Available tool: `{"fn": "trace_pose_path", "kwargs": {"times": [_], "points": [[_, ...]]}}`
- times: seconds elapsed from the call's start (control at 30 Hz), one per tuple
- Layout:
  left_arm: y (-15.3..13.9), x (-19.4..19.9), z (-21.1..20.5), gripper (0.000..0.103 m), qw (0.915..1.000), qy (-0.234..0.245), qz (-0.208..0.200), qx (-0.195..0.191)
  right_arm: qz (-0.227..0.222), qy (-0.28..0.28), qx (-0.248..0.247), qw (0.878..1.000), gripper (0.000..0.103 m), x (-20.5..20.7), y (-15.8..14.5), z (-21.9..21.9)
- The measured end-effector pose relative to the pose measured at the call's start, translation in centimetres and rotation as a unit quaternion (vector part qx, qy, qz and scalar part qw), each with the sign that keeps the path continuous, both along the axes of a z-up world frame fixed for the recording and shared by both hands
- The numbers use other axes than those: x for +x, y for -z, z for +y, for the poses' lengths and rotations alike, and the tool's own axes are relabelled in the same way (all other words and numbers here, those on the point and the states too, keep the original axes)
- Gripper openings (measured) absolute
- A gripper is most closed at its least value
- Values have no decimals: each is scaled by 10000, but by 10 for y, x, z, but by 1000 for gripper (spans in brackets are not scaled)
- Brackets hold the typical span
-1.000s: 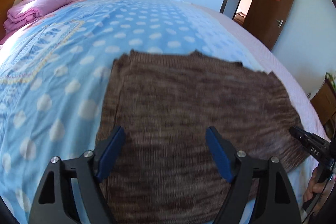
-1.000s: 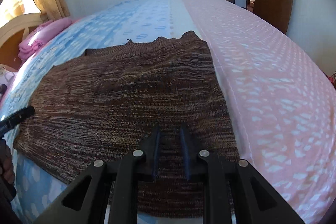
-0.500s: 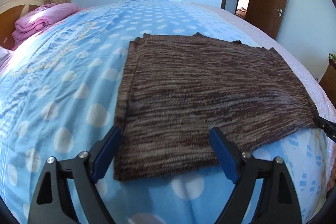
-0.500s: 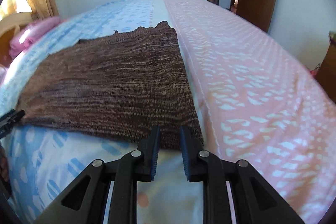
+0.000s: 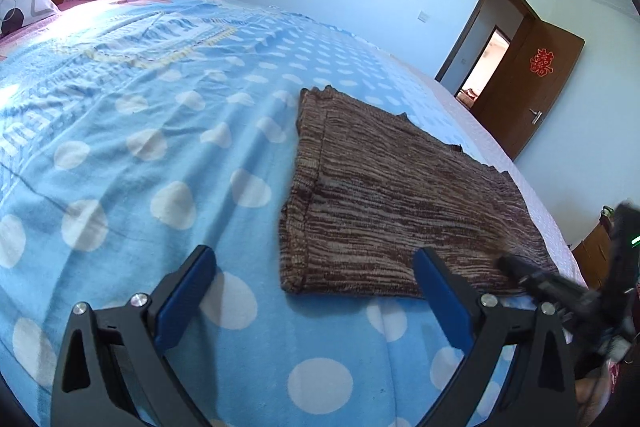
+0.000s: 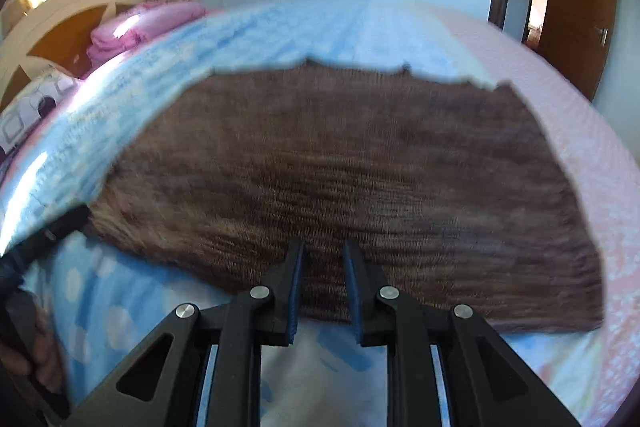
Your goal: Fold small clothes
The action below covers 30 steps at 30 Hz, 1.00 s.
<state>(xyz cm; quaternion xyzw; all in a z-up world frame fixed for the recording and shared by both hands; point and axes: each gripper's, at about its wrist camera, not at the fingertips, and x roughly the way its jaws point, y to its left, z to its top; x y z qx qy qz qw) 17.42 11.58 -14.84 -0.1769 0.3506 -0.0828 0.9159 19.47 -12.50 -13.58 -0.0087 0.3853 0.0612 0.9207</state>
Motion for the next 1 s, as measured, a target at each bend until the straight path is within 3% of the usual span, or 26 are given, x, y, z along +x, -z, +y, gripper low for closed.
{"fn": "trace_pose_path", "kwargs": {"times": [0.23, 0.33, 0.43, 0.53, 0.6, 0.73, 0.83, 0.87, 0.9, 1.0], "points": [[-4, -2, -18, 100, 9985, -10, 154, 517, -82, -35, 210, 9997, 21, -7, -3, -9], [-5, 12, -14, 100, 9995, 53, 208, 221, -109, -42, 326, 9994, 21, -6, 2, -10], [-2, 38, 0, 100, 9975, 0, 358, -606, -140, -43, 337, 9993, 21, -6, 6, -7], [-1, 60, 2, 95, 9930, -75, 463, -1088, -159, -49, 386, 9991, 21, -7, 6, -8], [2, 70, -6, 80, 9903, 90, 580, -1258, -168, -61, 469, 9987, 22, -8, 7, -11], [3, 65, -26, 78, 9969, 186, 428, -626, -184, -72, 589, 9981, 22, -8, 8, -14], [5, 67, -16, 52, 9939, 111, 503, -973, -193, -79, 623, 9978, 22, -8, 8, -15], [6, 67, -12, 37, 9930, 47, 542, -1051, -196, -81, 639, 9977, 22, -8, 8, -15], [9, 68, -9, 32, 9916, 10, 587, -1150, -197, -84, 656, 9976, 22, -8, 9, -16], [9, 68, -9, 32, 9910, -18, 589, -1204, -198, -95, 722, 9971, 22, -7, 10, -18]]}}
